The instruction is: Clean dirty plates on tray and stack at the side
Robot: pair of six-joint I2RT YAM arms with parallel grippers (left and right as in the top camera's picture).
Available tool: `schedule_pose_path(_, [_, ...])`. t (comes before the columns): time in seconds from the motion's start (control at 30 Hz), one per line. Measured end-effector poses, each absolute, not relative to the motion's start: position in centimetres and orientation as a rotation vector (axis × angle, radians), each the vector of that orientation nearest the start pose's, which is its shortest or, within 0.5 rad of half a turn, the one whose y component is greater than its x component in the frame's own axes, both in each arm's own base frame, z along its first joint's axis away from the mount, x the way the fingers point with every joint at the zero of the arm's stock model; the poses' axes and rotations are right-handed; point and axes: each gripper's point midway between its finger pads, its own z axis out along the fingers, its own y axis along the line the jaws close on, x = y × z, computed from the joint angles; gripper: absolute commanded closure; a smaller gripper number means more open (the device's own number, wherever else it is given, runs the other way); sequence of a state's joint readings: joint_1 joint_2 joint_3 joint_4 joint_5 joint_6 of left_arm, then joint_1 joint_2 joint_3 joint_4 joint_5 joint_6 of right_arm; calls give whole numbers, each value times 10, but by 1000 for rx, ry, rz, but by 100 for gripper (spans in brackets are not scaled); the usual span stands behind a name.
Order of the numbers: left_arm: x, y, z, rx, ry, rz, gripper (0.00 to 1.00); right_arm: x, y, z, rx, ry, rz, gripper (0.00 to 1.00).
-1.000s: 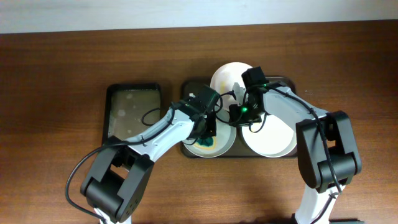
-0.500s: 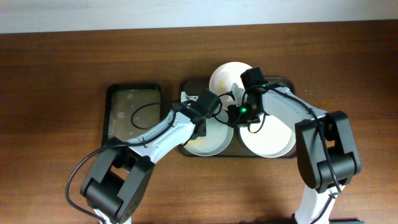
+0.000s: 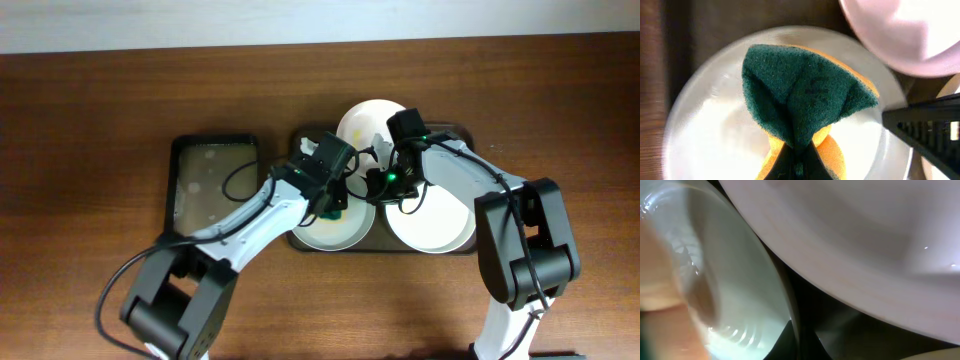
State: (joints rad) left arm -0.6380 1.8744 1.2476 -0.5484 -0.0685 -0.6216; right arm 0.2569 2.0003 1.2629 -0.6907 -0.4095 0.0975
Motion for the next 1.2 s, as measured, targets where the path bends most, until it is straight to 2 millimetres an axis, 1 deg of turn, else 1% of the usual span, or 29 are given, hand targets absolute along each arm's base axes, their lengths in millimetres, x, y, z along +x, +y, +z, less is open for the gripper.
schedule_pose_path(0.1, [346,-246,20,13,2826,-231,100,354,164,4,-283,2995,652,96])
schedule_pose_path(0.2, [347,-248,17,14,2837,-224,100,354,164,3,-282,2995,652,96])
schedule_pose_path(0.37, [347,-241,15,18,2838,-124,100,354,164,3,-283,2995,652,96])
schedule_pose_path(0.47, [346,-230,15,21,2829,-19,100,354,164,3,-283,2995,652,96])
schedule_pose_path(0.63, [346,-194,19,11,2784,250,100,353,164,3,-284,2995,654,96])
schedule_pose_path(0.7, [346,-186,21,9,2765,308,100,354,164,3,-283,2995,654,96])
schedule_pose_path(0.8, [347,-179,27,5,2742,340,100,353,164,3,-284,2995,658,96])
schedule_pose_path(0.9, [348,-174,41,-13,2710,338,100,352,164,3,-284,2998,659,96])
schedule_pose_path(0.97, [355,-162,64,-63,2655,335,100,349,163,4,-279,3017,655,96])
schedule_pose_path(1.03, [363,-150,93,-129,2591,302,100,343,160,5,-274,3052,641,96])
schedule_pose_path(1.07, [367,-139,117,-183,2540,269,100,341,159,6,-274,3065,633,96])
schedule_pose_path(1.1, [369,-131,134,-221,2505,244,100,340,158,8,-278,3073,624,96])
schedule_pose_path(1.13, [370,-121,151,-262,2472,215,100,341,157,12,-284,3073,617,96])
schedule_pose_path(1.2, [370,-102,176,-339,2427,161,100,343,156,26,-301,3056,605,96])
